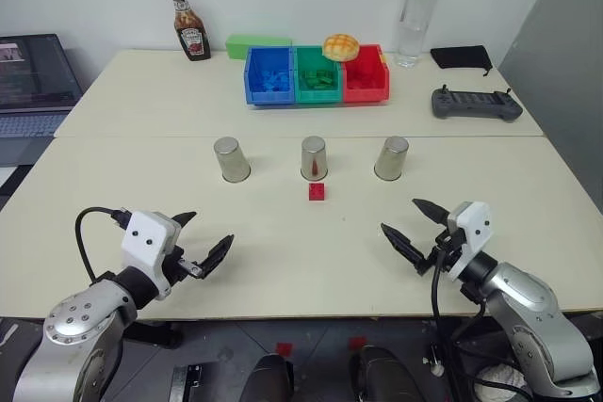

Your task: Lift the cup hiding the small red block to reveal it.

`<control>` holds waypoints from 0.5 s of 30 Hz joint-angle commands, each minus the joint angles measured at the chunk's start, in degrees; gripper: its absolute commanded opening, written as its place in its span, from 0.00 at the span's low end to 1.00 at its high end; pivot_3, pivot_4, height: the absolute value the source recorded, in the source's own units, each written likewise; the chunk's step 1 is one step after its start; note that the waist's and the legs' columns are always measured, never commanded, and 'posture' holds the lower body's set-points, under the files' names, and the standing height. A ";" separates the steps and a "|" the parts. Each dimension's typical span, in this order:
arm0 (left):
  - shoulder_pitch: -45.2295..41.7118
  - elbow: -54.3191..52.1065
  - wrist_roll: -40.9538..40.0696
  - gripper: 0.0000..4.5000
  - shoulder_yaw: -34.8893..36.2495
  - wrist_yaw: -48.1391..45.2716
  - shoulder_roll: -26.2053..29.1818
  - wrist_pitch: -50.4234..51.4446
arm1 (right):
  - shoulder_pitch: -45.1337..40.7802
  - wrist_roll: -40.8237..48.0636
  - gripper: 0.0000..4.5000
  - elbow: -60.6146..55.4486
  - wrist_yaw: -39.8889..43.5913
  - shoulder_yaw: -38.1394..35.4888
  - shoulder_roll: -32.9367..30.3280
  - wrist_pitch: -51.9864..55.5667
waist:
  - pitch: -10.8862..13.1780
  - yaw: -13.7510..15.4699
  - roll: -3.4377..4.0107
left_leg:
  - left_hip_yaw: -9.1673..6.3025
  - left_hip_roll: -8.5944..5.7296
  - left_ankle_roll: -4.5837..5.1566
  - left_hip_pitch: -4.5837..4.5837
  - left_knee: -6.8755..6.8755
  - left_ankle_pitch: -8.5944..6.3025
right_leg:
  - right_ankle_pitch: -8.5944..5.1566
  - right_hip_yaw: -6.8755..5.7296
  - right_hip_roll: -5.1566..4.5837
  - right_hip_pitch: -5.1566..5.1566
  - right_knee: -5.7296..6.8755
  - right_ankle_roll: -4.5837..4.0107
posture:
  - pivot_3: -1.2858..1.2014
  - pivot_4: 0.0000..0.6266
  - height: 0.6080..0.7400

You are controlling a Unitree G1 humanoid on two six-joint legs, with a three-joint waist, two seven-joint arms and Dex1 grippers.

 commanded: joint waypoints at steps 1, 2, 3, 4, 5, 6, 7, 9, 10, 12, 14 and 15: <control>-0.59 -0.38 0.40 1.00 0.44 0.15 0.26 -1.35 | -0.66 0.21 1.00 -0.47 0.52 -0.46 0.13 -1.74 | 0.00 0.00 0.00 | 0.00 0.00 0.00 0.00 0.00 0.00 | 0.00 0.00 0.00 0.00 0.00 0.00 | 0.52 0.24 1.00; -0.72 -0.41 0.87 1.00 0.33 0.71 0.51 -0.59 | -0.74 0.16 1.00 -0.35 0.65 -0.43 0.10 -1.81 | 0.00 0.00 0.00 | 0.00 0.00 0.00 0.00 0.00 0.00 | 0.00 0.00 0.00 0.00 0.00 0.00 | 0.52 0.24 1.00; -0.70 -0.43 1.68 1.00 0.22 1.47 0.88 0.25 | -0.62 0.13 1.00 -0.33 0.73 -0.43 0.10 -1.91 | 0.00 0.00 0.00 | 0.00 0.00 0.00 0.00 0.00 0.00 | 0.00 0.00 0.00 0.00 0.00 0.00 | 0.52 0.24 1.00; -0.73 -0.44 1.88 1.00 0.30 1.96 0.85 0.72 | -0.49 0.16 1.00 -0.32 0.85 -0.44 0.04 -1.93 | 0.00 -0.01 0.00 | 0.00 0.00 0.00 0.00 0.00 0.00 | 0.00 0.00 0.00 0.00 0.00 0.00 | 0.52 0.24 1.00; -0.78 -0.40 1.76 1.00 0.45 2.19 0.51 0.69 | -0.37 0.15 1.00 -0.28 0.99 -0.44 -0.03 -1.95 | 0.00 0.00 0.00 | 0.00 0.00 0.00 0.00 0.00 0.00 | 0.00 0.00 0.00 0.00 0.00 0.00 | 0.52 0.24 1.00; -0.80 -0.36 1.58 1.00 0.51 2.14 0.24 0.48 | -0.31 0.16 1.00 -0.21 1.11 -0.44 -0.08 -2.00 | 0.00 0.00 0.00 | 0.00 -0.01 0.00 0.00 0.00 0.00 | 0.00 -0.01 0.01 0.00 0.00 0.00 | 0.52 0.24 1.00; -0.55 -0.38 1.87 1.00 0.29 2.08 0.23 0.06 | -0.25 0.10 1.00 -0.09 1.28 -0.43 -0.18 -2.11 | 0.00 0.00 0.00 | -0.01 0.00 0.00 0.00 0.00 0.00 | 0.00 0.00 0.01 0.00 0.00 0.00 | 0.52 0.24 1.00; -0.28 -0.44 1.97 1.00 0.11 2.26 -0.07 -0.13 | -0.25 -0.02 1.00 0.21 1.49 -0.43 -0.26 -2.31 | 0.00 0.00 0.00 | 0.00 0.00 0.00 0.00 0.00 0.00 | 0.00 0.00 0.00 0.00 0.00 0.00 | 0.52 0.24 1.00; -0.20 -0.52 1.98 1.00 -0.03 2.38 -0.27 -0.12 | -0.32 -0.07 1.00 0.46 1.60 -0.41 -0.28 -2.41 | 0.00 0.00 0.00 | 0.01 0.00 0.00 0.00 0.00 0.00 | 0.00 0.00 0.00 0.00 0.00 0.00 | 0.52 0.24 1.00; 0.17 -0.92 1.91 1.00 -0.46 2.02 -0.54 -0.44 | -0.59 -0.16 1.00 0.80 1.67 -0.22 -0.22 -2.46 | 0.00 0.00 0.00 | 0.01 0.00 0.00 0.00 0.00 0.00 | 0.00 0.00 0.00 0.00 0.00 0.00 | 0.52 0.24 1.00; 0.54 -1.11 2.18 1.00 -0.78 1.59 -0.16 -0.41 | -0.81 -0.25 1.00 0.85 1.69 0.00 -0.17 -2.44 | 0.00 0.00 0.00 | 0.01 0.00 0.00 0.00 0.00 0.00 | 0.00 0.01 0.00 0.00 0.00 0.00 | 0.52 0.24 1.00; 0.64 -1.04 2.21 1.00 -0.76 1.49 -0.21 -0.79 | -0.88 -0.28 1.00 0.81 1.71 0.09 -0.18 -2.40 | 0.00 0.00 0.00 | 0.01 0.00 0.00 0.00 0.00 0.00 | 0.00 0.00 0.00 0.00 0.00 0.00 | 0.52 0.24 1.00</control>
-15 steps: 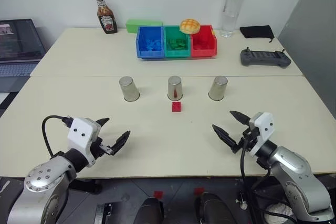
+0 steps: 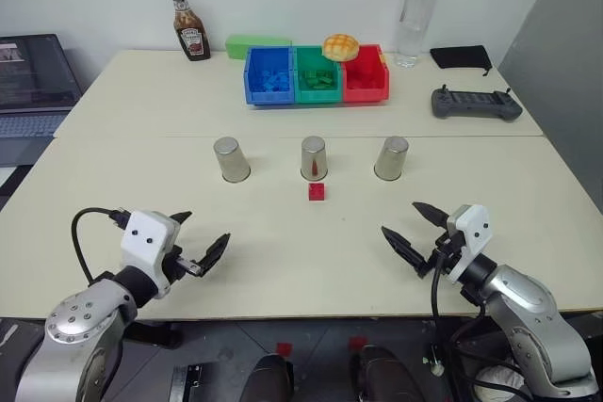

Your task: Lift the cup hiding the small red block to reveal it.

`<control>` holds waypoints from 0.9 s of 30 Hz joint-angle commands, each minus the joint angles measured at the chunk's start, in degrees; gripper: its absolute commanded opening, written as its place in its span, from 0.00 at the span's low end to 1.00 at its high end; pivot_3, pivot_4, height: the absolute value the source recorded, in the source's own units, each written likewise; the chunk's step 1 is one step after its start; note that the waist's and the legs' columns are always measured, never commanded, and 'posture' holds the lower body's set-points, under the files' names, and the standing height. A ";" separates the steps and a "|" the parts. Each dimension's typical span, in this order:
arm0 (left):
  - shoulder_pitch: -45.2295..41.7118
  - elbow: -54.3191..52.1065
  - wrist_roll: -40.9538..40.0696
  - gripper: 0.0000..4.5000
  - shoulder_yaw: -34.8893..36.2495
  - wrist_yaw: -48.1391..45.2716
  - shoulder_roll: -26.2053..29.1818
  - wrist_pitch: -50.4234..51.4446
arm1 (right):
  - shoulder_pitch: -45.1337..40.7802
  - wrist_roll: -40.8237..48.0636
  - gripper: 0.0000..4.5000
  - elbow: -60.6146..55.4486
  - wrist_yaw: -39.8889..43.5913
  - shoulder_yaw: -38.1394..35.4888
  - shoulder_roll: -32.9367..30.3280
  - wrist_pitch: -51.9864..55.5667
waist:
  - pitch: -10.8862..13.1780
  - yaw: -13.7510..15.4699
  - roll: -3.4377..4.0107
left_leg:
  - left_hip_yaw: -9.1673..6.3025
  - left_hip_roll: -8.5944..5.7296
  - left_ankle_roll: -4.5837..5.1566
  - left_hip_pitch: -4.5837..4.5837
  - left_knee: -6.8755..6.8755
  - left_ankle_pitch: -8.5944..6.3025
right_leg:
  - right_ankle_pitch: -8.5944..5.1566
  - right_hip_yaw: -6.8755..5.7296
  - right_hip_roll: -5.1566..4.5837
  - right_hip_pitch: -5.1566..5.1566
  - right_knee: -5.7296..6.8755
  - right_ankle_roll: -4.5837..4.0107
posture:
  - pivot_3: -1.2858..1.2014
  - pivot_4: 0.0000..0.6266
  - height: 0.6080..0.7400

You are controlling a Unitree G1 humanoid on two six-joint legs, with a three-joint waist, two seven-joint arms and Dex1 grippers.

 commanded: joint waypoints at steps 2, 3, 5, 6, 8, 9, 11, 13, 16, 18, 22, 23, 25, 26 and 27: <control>0.47 -1.30 0.45 1.00 0.38 -0.28 0.16 -1.68 | -0.87 -0.12 1.00 -1.18 0.57 0.08 -0.25 -1.15 | 0.00 0.01 0.00 | -0.02 0.00 0.00 0.00 0.00 0.00 | 0.00 0.00 0.00 0.00 0.00 0.00 | 0.52 0.24 1.00; 0.48 -1.24 0.41 1.00 0.45 -0.35 0.16 -1.78 | -0.88 -0.12 1.00 -1.20 0.57 0.09 -0.26 -1.14 | 0.00 0.00 0.00 | -0.04 0.00 0.00 0.00 0.00 0.00 | 0.00 0.00 0.01 0.00 0.00 0.00 | 0.52 0.24 1.00; 0.39 -0.99 -0.27 1.00 0.91 -1.07 0.30 -2.01 | -0.64 -0.10 1.00 -1.33 0.62 0.02 -0.35 -1.16 | 0.00 0.00 0.00 | -0.04 0.00 0.00 0.00 0.00 0.00 | 0.00 0.00 0.01 0.01 0.00 0.00 | 0.52 0.24 1.00; 0.29 -0.87 -0.65 1.00 1.12 -1.48 0.30 -2.28 | -0.51 -0.06 1.00 -1.34 0.66 -0.07 -0.40 -1.21 | 0.00 0.00 0.00 | -0.03 0.00 0.00 0.00 0.00 0.00 | 0.00 0.00 0.01 0.01 0.00 0.00 | 0.52 0.24 1.00; -0.02 -0.67 -1.37 1.00 1.60 -2.11 0.12 -2.83 | -0.30 0.05 1.00 -1.29 0.71 -0.28 -0.48 -1.31 | 0.00 0.00 0.00 | -0.02 0.00 0.00 0.00 0.00 0.00 | 0.00 0.00 0.00 0.00 0.00 0.00 | 0.52 0.24 1.00; -0.11 -0.60 -1.67 1.00 1.77 -2.33 0.03 -2.97 | -0.25 0.08 1.00 -1.28 0.73 -0.34 -0.49 -1.34 | 0.00 0.01 0.00 | -0.01 0.00 0.00 0.00 0.00 0.00 | 0.00 -0.01 0.00 0.00 0.00 0.00 | 0.52 0.24 1.00; -0.07 -0.61 -2.59 1.00 1.96 -3.09 0.04 -3.35 | -0.03 0.01 1.00 -1.26 0.79 -0.43 -0.45 -1.55 | 0.00 0.00 0.00 | -0.01 0.00 0.00 0.00 0.00 0.00 | 0.00 0.00 0.00 0.00 0.00 0.00 | 0.52 0.24 1.00; -0.01 -0.59 -2.97 1.00 1.98 -3.58 0.16 -3.82 | 0.14 -0.04 1.00 -1.21 0.84 -0.52 -0.42 -1.75 | 0.00 0.00 0.00 | -0.01 0.00 0.00 0.00 0.00 0.00 | 0.00 0.00 0.00 0.00 0.00 0.00 | 0.52 0.24 1.00; 0.21 -0.48 -3.49 1.00 2.18 -3.91 0.32 -3.96 | 0.19 -0.12 1.00 -1.12 0.92 -0.57 -0.52 -2.03 | 0.00 0.00 0.00 | -0.01 0.00 0.00 0.00 0.00 0.00 | 0.00 0.00 0.00 0.00 0.00 0.00 | 0.52 0.24 1.00; 0.53 -0.38 -3.57 1.00 2.25 -4.42 0.53 -4.10 | 0.17 -0.24 1.00 -0.94 0.95 -0.61 -0.62 -2.30 | 0.00 0.00 0.00 | -0.01 0.00 0.00 0.00 0.00 0.00 | 0.00 0.00 0.00 0.00 0.00 0.00 | 0.52 0.24 1.00; 0.59 -0.03 -3.36 1.00 2.24 -4.76 0.71 -4.42 | 0.30 -0.28 1.00 -0.79 0.96 -0.63 -0.69 -2.64 | 0.00 0.00 0.00 | -0.02 0.00 0.00 0.00 0.00 0.00 | 0.00 -0.01 0.00 0.00 0.01 0.00 | 0.52 0.24 1.00; 0.57 0.01 -3.39 1.00 2.25 -4.89 0.76 -4.44 | 0.36 -0.29 1.00 -0.85 0.96 -0.62 -0.71 -2.67 | 0.00 0.00 0.00 | -0.02 0.00 0.00 0.00 0.00 0.00 | 0.00 -0.01 0.00 0.01 0.01 0.00 | 0.52 0.24 1.00; 0.63 0.13 -3.46 1.00 2.32 -5.26 0.81 -4.52 | 0.59 -0.31 1.00 -0.95 1.02 -0.64 -0.76 -2.78 | 0.00 0.00 0.00 | -0.01 0.00 0.00 0.00 0.00 0.00 | 0.00 -0.01 0.00 0.01 0.01 0.00 | 0.52 0.24 1.00; 0.66 0.27 -3.48 1.00 2.35 -5.55 0.88 -4.58 | 0.66 -0.32 1.00 -0.97 1.02 -0.64 -0.77 -2.80 | 0.00 0.01 0.00 | -0.01 0.00 0.00 0.00 0.00 0.00 | 0.00 -0.01 0.00 0.01 0.01 0.00 | 0.52 0.24 1.00; 0.69 0.41 -3.48 1.00 2.37 -5.77 0.92 -4.66 | 0.70 -0.32 1.00 -0.99 1.02 -0.65 -0.77 -2.81 | 0.00 0.00 0.00 | -0.01 0.00 0.00 0.00 0.00 0.00 | 0.00 -0.01 0.00 0.00 0.01 0.00 | 0.52 0.24 1.00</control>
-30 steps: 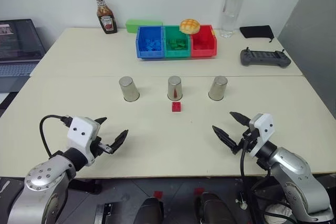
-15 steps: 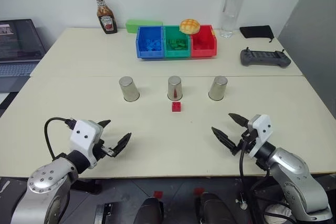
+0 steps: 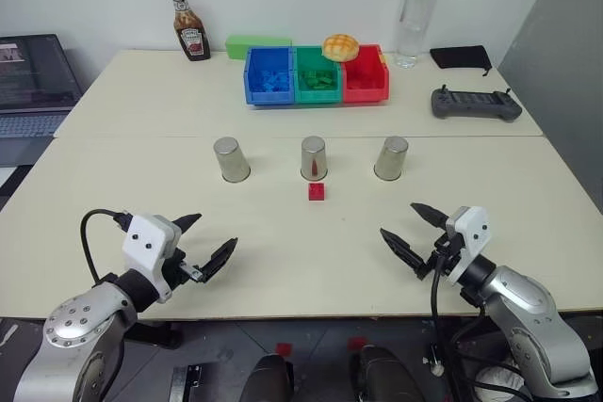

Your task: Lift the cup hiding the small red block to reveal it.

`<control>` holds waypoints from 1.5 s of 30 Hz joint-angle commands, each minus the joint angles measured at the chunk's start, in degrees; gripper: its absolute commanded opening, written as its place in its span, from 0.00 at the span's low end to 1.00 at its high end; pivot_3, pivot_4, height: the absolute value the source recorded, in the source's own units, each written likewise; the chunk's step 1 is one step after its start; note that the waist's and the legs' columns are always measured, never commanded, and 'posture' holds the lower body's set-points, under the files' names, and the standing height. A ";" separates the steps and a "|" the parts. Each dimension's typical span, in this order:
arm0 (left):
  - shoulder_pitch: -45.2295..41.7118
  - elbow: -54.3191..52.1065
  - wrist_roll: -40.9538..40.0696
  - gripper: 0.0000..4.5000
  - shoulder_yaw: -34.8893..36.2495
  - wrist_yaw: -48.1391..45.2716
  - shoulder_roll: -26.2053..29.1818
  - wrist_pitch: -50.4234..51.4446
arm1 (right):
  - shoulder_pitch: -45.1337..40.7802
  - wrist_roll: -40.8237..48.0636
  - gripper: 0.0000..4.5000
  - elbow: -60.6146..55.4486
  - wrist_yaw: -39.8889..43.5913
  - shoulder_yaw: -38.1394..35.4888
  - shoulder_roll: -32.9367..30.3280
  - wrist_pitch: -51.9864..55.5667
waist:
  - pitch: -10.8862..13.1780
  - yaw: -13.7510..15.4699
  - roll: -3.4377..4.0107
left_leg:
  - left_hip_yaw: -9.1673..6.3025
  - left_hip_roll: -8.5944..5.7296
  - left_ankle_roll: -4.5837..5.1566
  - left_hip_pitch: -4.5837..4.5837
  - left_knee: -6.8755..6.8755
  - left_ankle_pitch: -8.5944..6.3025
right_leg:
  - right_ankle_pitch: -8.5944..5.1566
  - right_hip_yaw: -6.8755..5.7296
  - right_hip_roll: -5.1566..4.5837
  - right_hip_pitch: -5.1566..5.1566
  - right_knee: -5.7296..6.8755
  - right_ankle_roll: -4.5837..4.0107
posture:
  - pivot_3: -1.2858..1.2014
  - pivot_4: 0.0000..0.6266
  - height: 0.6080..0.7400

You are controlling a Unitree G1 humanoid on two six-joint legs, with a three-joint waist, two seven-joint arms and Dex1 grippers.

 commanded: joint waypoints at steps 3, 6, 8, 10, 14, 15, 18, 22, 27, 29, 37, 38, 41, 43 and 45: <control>0.16 -0.10 -0.54 1.00 1.31 -1.10 0.75 -1.78 | 0.29 -0.16 1.00 -1.09 0.30 -1.13 -0.44 -1.51 | 0.00 -0.01 0.00 | 0.00 0.00 0.00 0.00 0.00 0.00 | 0.00 0.00 0.00 0.00 0.00 0.00 | 0.52 0.24 1.00; 0.46 0.40 -0.59 1.00 1.33 -1.77 0.70 -2.31 | 0.63 -0.10 1.00 -1.13 0.31 -1.21 -0.45 -1.65 | 0.00 -0.01 0.00 | 0.00 0.00 0.00 0.00 0.00 0.00 | 0.00 0.00 0.00 0.00 0.00 0.00 | 0.52 0.24 1.00; 0.56 0.76 -0.47 1.00 1.32 -2.11 0.68 -2.68 | 0.77 -0.11 1.00 -1.03 0.32 -1.22 -0.46 -1.82 | 0.00 -0.01 0.00 | 0.00 0.00 0.00 0.00 0.00 0.00 | 0.00 -0.01 0.00 0.00 0.00 0.00 | 0.52 0.24 1.00; 0.62 1.15 -0.39 1.00 1.22 -2.47 0.76 -3.08 | 0.86 -0.16 1.00 -0.90 0.31 -1.13 -0.41 -2.01 | 0.00 -0.01 0.00 | 0.00 0.00 0.00 0.00 0.00 0.00 | 0.00 0.00 0.00 0.00 0.00 0.00 | 0.52 0.24 1.00; 0.75 1.36 -0.46 1.00 1.21 -2.95 0.85 -3.51 | 0.99 -0.15 1.00 -1.01 0.20 -0.94 -0.33 -2.06 | 0.00 -0.01 0.00 | 0.00 0.00 0.00 0.00 0.00 0.00 | 0.00 -0.01 0.00 0.00 0.00 0.00 | 0.52 0.24 1.00; 0.80 1.36 -0.48 1.00 1.23 -3.05 0.85 -3.53 | 1.03 -0.12 1.00 -1.07 0.19 -0.92 -0.33 -2.02 | 0.00 -0.01 0.00 | 0.00 0.00 0.00 0.00 0.00 0.00 | 0.00 0.00 0.00 0.00 0.00 0.00 | 0.52 0.24 1.00; 0.94 1.36 -0.66 1.00 1.33 -3.31 0.86 -3.53 | 1.14 -0.06 1.00 -1.17 0.18 -0.88 -0.32 -1.94 | 0.00 -0.01 0.00 | 0.00 0.00 0.00 0.00 0.00 0.00 | 0.00 0.00 0.00 0.00 0.00 0.00 | 0.52 0.24 1.00; 1.04 1.07 -0.85 1.00 1.35 -3.46 0.84 -3.37 | 1.22 -0.06 1.00 -1.03 0.30 -0.90 -0.36 -2.08 | 0.00 -0.01 0.00 | 0.00 0.00 0.00 0.00 0.00 0.00 | 0.00 0.00 0.00 0.00 0.00 0.00 | 0.52 0.24 1.00; 0.94 0.85 -0.88 1.00 1.18 -3.56 0.80 -3.09 | 1.38 -0.09 1.00 -0.85 0.41 -0.99 -0.42 -2.25 | 0.00 -0.01 0.00 | 0.00 0.01 0.00 0.00 0.00 0.00 | 0.00 0.00 0.00 0.00 0.00 0.00 | 0.52 0.24 1.00; 0.85 0.52 -0.93 1.00 0.99 -3.46 0.78 -2.79 | 1.72 -0.12 1.00 -0.92 0.49 -0.97 -0.44 -2.36 | 0.00 -0.01 0.00 | -0.01 0.00 0.00 0.00 0.00 0.00 | 0.00 0.00 0.00 0.00 0.00 0.00 | 0.52 0.24 1.00; 0.28 -0.02 -1.33 1.00 0.78 -3.28 1.06 -1.84 | 1.99 -0.06 1.00 -1.45 0.34 -0.94 -0.56 -2.02 | 0.00 -0.01 0.00 | 0.00 0.01 0.00 0.00 0.00 0.00 | 0.00 0.00 0.00 0.00 0.00 0.00 | 0.52 0.24 1.00; 0.24 0.01 -1.36 1.00 0.75 -3.30 1.09 -1.83 | 1.96 -0.05 1.00 -1.45 0.35 -0.94 -0.58 -1.99 | 0.00 0.00 0.00 | -0.01 0.01 0.00 0.00 0.00 0.00 | 0.00 0.00 0.00 0.00 0.00 0.00 | 0.52 0.24 1.00; 0.22 0.13 -1.38 1.00 0.73 -3.36 1.13 -1.90 | 1.85 0.00 1.00 -1.40 0.39 -0.96 -0.61 -1.97 | 0.00 -0.01 0.00 | -0.01 0.00 0.00 0.00 0.00 0.00 | 0.00 0.00 0.00 0.00 0.00 0.00 | 0.52 0.24 1.00; 0.22 0.26 -1.37 1.00 0.70 -3.41 1.15 -2.03 | 1.81 0.03 1.00 -1.33 0.47 -0.97 -0.66 -2.00 | 0.00 -0.01 0.00 | -0.01 0.01 0.00 0.00 0.00 0.00 | 0.00 0.00 0.00 0.00 0.00 0.00 | 0.52 0.24 1.00; 0.19 0.38 -1.35 1.00 0.69 -3.42 1.18 -2.13 | 1.71 0.11 1.00 -1.31 0.49 -0.96 -0.72 -1.96 | 0.00 -0.01 0.00 | 0.01 0.00 0.00 0.00 0.00 0.00 | 0.00 0.00 0.00 0.00 0.00 0.00 | 0.52 0.24 1.00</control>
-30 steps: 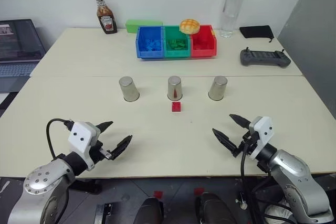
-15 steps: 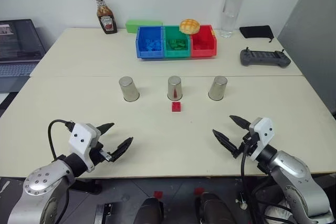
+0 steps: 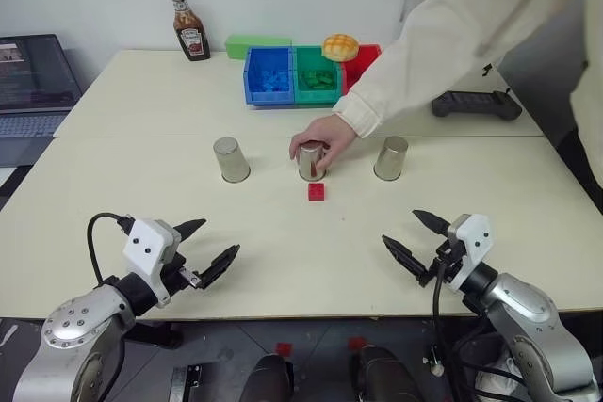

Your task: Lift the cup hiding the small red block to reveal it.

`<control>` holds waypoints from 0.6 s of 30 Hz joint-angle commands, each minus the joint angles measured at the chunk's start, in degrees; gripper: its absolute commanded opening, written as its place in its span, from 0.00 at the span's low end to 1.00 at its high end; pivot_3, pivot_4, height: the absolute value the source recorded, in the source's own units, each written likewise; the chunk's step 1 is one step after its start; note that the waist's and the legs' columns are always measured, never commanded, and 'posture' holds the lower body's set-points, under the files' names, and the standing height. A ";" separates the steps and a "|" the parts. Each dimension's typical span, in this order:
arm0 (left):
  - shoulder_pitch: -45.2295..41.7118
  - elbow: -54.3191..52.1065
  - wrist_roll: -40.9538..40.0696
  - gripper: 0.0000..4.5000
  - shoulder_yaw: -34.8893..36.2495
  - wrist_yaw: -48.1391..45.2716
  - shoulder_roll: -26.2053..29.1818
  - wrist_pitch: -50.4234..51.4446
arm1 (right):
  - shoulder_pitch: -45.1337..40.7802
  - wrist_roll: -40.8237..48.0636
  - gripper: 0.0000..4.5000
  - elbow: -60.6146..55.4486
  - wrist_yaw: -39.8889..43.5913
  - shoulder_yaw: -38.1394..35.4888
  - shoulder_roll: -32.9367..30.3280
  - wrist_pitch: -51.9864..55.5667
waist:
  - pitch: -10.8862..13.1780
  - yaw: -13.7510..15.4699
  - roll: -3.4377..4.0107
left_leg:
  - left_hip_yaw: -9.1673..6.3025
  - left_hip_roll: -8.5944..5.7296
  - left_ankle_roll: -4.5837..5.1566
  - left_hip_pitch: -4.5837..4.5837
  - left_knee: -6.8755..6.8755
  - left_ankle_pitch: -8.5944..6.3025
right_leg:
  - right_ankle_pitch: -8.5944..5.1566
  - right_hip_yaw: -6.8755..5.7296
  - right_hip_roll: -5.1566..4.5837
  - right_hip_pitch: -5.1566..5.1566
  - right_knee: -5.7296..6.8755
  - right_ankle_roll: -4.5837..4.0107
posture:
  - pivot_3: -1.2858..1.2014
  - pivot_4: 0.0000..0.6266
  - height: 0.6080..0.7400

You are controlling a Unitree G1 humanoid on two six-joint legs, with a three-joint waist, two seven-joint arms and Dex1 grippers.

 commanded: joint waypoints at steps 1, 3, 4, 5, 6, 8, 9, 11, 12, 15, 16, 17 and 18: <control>-0.26 -1.81 -0.43 1.00 0.66 0.16 0.71 -0.47 | -0.43 0.18 1.00 -1.30 0.41 -0.94 -0.39 -0.87 | 0.00 0.00 0.00 | -0.01 0.00 0.00 0.00 0.00 0.00 | 0.00 0.00 0.00 0.00 0.00 0.00 | 0.52 0.24 1.00; -0.21 -1.83 -0.40 1.00 0.61 0.17 0.73 -0.50 | -0.44 0.19 1.00 -1.29 0.42 -0.90 -0.43 -0.87 | 0.00 0.00 0.00 | -0.01 0.00 0.00 0.00 0.00 0.00 | 0.00 0.00 0.00 0.00 0.00 0.00 | 0.52 0.24 1.00; -0.20 -1.85 -0.38 1.00 0.58 0.17 0.75 -0.49 | -0.46 0.18 1.00 -1.32 0.40 -0.84 -0.42 -0.83 | 0.00 0.00 0.00 | -0.01 0.00 0.00 0.00 0.00 0.00 | 0.00 0.00 0.00 0.00 0.00 0.00 | 0.52 0.24 1.00; -0.21 -1.87 -0.38 1.00 0.56 0.17 0.77 -0.48 | -0.50 0.17 1.00 -1.35 0.36 -0.79 -0.41 -0.78 | 0.00 0.00 0.00 | -0.01 0.00 0.00 0.00 0.00 0.00 | 0.00 0.00 0.00 0.00 0.00 0.00 | 0.52 0.24 1.00; -0.23 -1.90 -0.39 1.00 0.54 0.18 0.79 -0.45 | -0.52 0.15 1.00 -1.38 0.31 -0.73 -0.39 -0.73 | 0.00 0.00 0.00 | -0.01 0.00 0.00 0.00 0.00 0.00 | 0.00 0.00 0.00 0.00 0.00 0.00 | 0.52 0.24 1.00; -0.32 -2.03 -0.40 1.00 0.49 0.23 0.85 -0.32 | -0.58 0.12 1.00 -1.41 0.28 -0.67 -0.38 -0.68 | 0.00 0.00 0.00 | -0.01 0.00 0.00 0.00 0.00 0.00 | 0.00 0.00 0.00 0.00 0.00 0.00 | 0.52 0.24 1.00; -0.45 -2.08 -0.45 1.00 0.49 0.27 0.91 -0.19 | -0.62 0.10 1.00 -1.39 0.25 -0.65 -0.36 -0.67 | 0.00 0.00 0.00 | 0.00 0.00 0.00 0.00 0.00 0.00 | 0.00 0.00 0.00 0.00 0.00 0.00 | 0.52 0.24 1.00; -0.67 -2.14 -0.48 1.00 0.46 0.34 1.01 0.00 | -0.70 0.07 1.00 -1.31 0.22 -0.65 -0.33 -0.69 | 0.00 0.00 0.00 | -0.01 0.00 0.00 0.00 0.00 0.00 | 0.00 0.00 0.00 0.00 0.00 0.00 | 0.52 0.24 1.00; -0.72 -2.13 -0.51 1.00 0.47 0.35 1.06 0.04 | -0.73 0.05 1.00 -1.29 0.20 -0.63 -0.32 -0.69 | 0.00 0.00 0.00 | -0.01 0.00 0.00 0.00 0.00 0.00 | 0.00 0.00 0.00 0.00 0.00 0.00 | 0.52 0.24 1.00; -1.08 -2.34 -0.58 1.00 0.29 0.51 1.25 0.41 | -0.65 0.03 1.00 -1.12 0.23 -0.63 -0.24 -0.84 | 0.00 0.00 0.00 | -0.01 0.00 0.00 0.00 0.00 0.00 | 0.00 0.00 0.00 0.00 0.00 0.00 | 0.52 0.24 1.00; -1.20 -2.48 -0.61 1.00 0.22 0.59 1.31 0.58 | -0.50 0.01 1.00 -1.08 0.25 -0.62 -0.19 -0.96 | 0.00 0.00 0.00 | -0.01 0.00 0.00 0.00 0.00 0.00 | 0.00 -0.01 0.00 0.00 0.00 0.00 | 0.52 0.24 1.00; -1.31 -2.64 -0.65 1.00 0.16 0.68 1.37 0.77 | -0.31 -0.02 1.00 -1.02 0.30 -0.59 -0.16 -1.12 | 0.00 0.00 0.00 | -0.01 0.00 0.00 0.00 0.00 0.00 | 0.00 -0.01 0.00 0.00 0.00 0.00 | 0.52 0.24 1.00; -1.39 -2.81 -0.69 1.00 0.13 0.76 1.43 0.97 | -0.17 -0.05 1.00 -0.99 0.33 -0.58 -0.13 -1.23 | 0.00 0.00 0.00 | -0.01 0.00 0.00 0.00 0.00 0.00 | 0.00 -0.01 0.00 0.00 0.00 0.00 | 0.52 0.24 1.00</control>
